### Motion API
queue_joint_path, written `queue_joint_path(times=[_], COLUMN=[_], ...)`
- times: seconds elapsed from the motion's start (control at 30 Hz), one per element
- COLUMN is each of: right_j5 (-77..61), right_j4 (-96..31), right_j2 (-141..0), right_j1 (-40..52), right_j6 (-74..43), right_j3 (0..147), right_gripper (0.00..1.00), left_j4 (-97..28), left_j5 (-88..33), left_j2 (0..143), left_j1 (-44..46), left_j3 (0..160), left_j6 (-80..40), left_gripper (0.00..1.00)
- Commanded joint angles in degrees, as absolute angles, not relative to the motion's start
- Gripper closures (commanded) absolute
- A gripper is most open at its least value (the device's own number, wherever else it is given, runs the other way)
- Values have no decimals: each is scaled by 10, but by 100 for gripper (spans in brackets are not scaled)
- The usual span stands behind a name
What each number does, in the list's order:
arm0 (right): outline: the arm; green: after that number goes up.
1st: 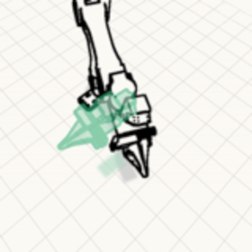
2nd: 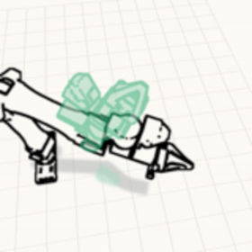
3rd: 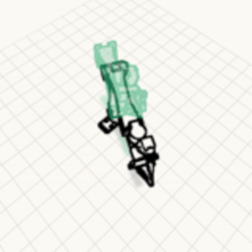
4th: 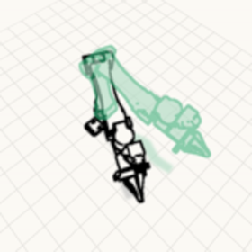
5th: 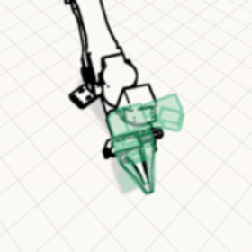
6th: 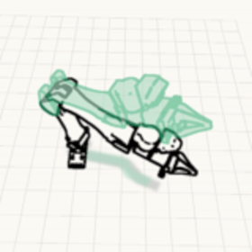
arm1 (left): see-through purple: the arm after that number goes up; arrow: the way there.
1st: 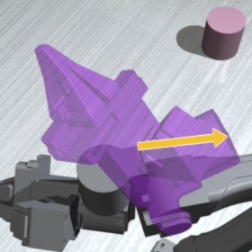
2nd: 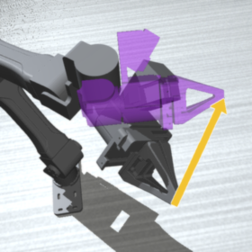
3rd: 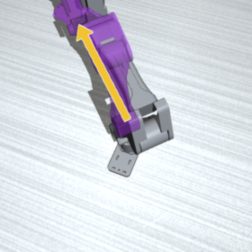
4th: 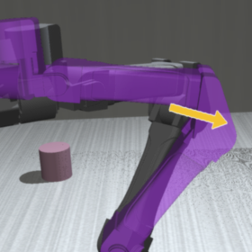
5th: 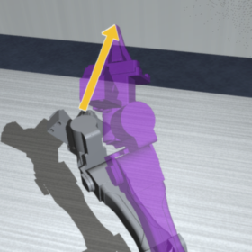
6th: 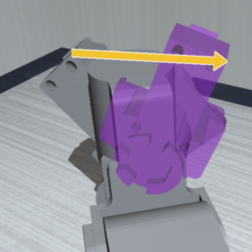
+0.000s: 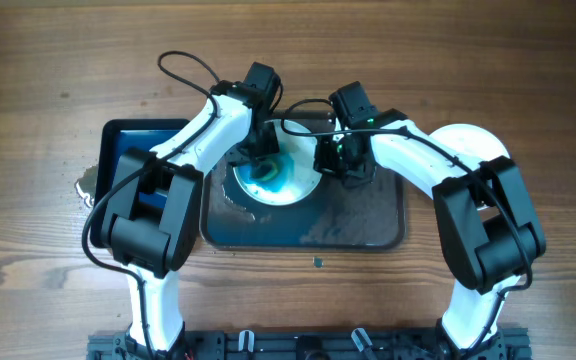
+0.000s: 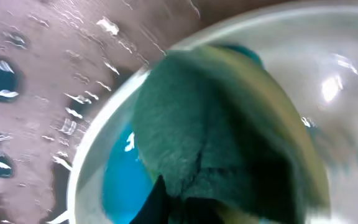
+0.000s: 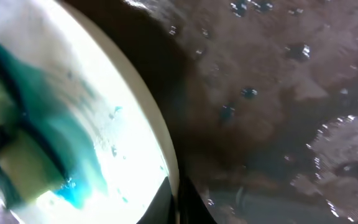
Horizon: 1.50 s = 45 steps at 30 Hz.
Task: Clean dirty plates on tray and stack at the side
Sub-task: 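Scrub the last plate with the sponge in the left gripper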
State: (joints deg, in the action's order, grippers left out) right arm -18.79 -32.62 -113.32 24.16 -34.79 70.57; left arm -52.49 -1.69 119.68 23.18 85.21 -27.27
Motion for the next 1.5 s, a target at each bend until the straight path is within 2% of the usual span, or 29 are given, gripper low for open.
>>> queue_joint_path(times=[0.0, 0.1, 0.17, 0.23, 0.27, 0.4, 0.47, 0.6, 0.67, 0.77, 0.8, 0.9, 1.0, 1.13, 1.23, 1.47], right_j5=[-189, -189, -189, -189, -189, -189, -189, -189, -189, -189, -189, -189, -189, -189, -189, -186], right_j4=[-320, -320, -322, -322, -322, -322, -322, -322, -321, -321, -321, -321, -322, -320, -324, -322], right_j2=[-1139, -1139, -1139, -1139, -1139, -1139, -1139, -1139, -1139, -1139, -1139, -1139, -1139, -1139, -1139, -1139], right_j1=[239, 239, 239, 239, 239, 239, 239, 239, 239, 239, 239, 239, 239, 239, 239, 239], right_j6=[-350, -350, -349, -349, -349, -349, -349, -349, -349, -349, -349, -346, -346, -347, -346, -351], right_j3=[717, 717, 717, 717, 717, 717, 717, 717, 717, 717, 717, 717, 717, 717, 717, 717], right_gripper=[96, 96, 96, 96, 96, 96, 96, 96, 96, 96, 96, 96, 96, 96, 96, 96], left_j4=[-544, -495, -450, -405, -380, -359, -380, -483, -547, -593, -602, -594, -548, -464, -532, -709], left_j5=[-270, -341, -329, -275, -202, -37, 37, 76, 62, -90, -178, -328, -292, -108, -23, -29], left_j2=[1219, 1219, 1219, 1219, 1219, 1219, 1219, 1219, 1219, 1219, 1219, 1219, 1219, 1219, 1219, 1213], left_j1=[259, 266, 266, 263, 255, 220, 197, 180, 188, 203, 210, 227, 230, 207, 178, 113], left_j3=[834, 834, 834, 834, 834, 837, 837, 836, 836, 836, 836, 836, 836, 839, 875, 1027], left_j6=[-122, -143, -173, -213, -260, -377, -404, -403, -386, -234, -170, -76, -105, -242, -329, -314], left_gripper=[96, 96, 96, 96, 96, 96, 96, 96, 96, 96, 96, 96, 96, 96, 96, 96])
